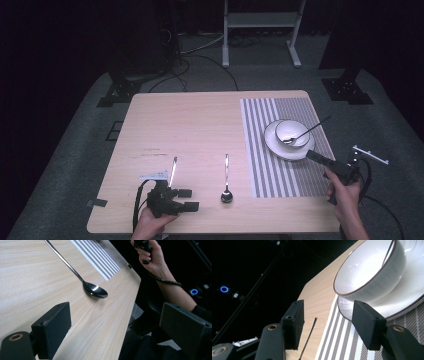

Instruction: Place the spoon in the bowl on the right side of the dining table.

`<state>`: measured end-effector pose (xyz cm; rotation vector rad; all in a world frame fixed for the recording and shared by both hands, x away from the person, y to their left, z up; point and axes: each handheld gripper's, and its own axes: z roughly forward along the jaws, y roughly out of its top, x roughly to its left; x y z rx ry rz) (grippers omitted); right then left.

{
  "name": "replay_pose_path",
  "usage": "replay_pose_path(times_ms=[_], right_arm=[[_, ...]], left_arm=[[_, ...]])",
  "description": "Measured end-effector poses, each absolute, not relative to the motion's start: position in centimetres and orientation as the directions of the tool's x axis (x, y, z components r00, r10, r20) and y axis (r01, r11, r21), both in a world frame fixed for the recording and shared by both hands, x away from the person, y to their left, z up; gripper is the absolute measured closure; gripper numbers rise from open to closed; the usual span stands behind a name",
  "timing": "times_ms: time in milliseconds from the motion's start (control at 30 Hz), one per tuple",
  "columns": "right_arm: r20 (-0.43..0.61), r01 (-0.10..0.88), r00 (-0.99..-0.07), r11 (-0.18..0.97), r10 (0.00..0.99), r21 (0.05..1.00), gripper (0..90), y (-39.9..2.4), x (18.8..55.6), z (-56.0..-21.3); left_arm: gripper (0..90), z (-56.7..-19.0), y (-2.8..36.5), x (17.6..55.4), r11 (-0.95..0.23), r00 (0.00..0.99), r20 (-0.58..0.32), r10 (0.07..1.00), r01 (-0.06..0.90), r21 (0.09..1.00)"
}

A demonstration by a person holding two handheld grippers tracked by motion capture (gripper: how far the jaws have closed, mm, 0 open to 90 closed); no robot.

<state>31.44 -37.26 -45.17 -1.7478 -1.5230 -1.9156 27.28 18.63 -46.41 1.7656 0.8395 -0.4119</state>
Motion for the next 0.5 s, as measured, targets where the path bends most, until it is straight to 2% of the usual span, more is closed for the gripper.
replay_pose_path(times_ms=[500], right_arm=[[0.809,0.687,-0.345,-0.459,0.477,0.564,41.1,-35.7,30.1,-46.2]], left_arm=[[8.9,-46.3,18.7,27.2,-0.163,0.694,-0.635,0.339,0.708,0.687]])
